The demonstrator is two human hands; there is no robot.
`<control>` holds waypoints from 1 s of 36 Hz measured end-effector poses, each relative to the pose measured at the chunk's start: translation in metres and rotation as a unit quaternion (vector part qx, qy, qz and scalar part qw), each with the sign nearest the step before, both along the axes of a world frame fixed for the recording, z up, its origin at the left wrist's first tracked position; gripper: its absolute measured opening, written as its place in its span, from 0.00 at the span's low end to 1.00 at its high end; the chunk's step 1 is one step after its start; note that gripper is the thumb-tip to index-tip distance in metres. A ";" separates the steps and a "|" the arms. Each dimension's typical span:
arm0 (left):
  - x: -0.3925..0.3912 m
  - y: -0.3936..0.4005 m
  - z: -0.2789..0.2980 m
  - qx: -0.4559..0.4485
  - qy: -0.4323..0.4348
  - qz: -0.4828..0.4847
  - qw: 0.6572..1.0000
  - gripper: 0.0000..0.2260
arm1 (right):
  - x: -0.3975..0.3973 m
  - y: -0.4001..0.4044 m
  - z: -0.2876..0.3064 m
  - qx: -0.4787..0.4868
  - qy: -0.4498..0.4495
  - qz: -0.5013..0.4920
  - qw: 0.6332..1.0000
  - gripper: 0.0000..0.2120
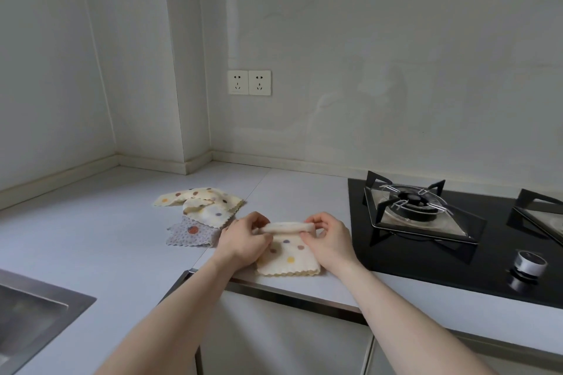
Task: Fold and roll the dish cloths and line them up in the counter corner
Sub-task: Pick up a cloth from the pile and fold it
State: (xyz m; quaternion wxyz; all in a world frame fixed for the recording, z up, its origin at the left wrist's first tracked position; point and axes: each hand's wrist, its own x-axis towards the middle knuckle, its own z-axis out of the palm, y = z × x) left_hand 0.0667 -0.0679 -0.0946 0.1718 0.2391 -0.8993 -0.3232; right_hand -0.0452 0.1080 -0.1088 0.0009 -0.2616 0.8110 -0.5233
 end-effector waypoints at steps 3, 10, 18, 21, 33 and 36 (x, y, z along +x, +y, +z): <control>0.001 -0.002 -0.001 0.039 0.015 -0.008 0.999 0.17 | 0.004 0.001 0.000 -0.030 0.017 0.018 0.999 0.09; 0.000 -0.004 -0.005 0.068 0.079 -0.002 0.994 0.06 | 0.003 0.000 -0.002 -0.048 0.010 0.000 0.999 0.07; -0.001 -0.006 -0.008 0.056 0.133 -0.019 0.989 0.06 | 0.001 -0.003 -0.005 -0.071 0.027 -0.017 0.997 0.10; -0.001 -0.007 -0.009 0.054 0.141 -0.029 0.988 0.06 | 0.000 -0.004 -0.006 -0.073 0.034 -0.017 0.997 0.12; -0.002 -0.008 -0.012 0.028 0.112 -0.008 0.993 0.05 | 0.011 -0.003 -0.001 0.044 0.118 -0.018 0.992 0.09; -0.003 -0.008 -0.012 0.015 0.085 -0.004 0.996 0.06 | 0.012 -0.003 -0.001 0.075 0.131 -0.009 0.989 0.07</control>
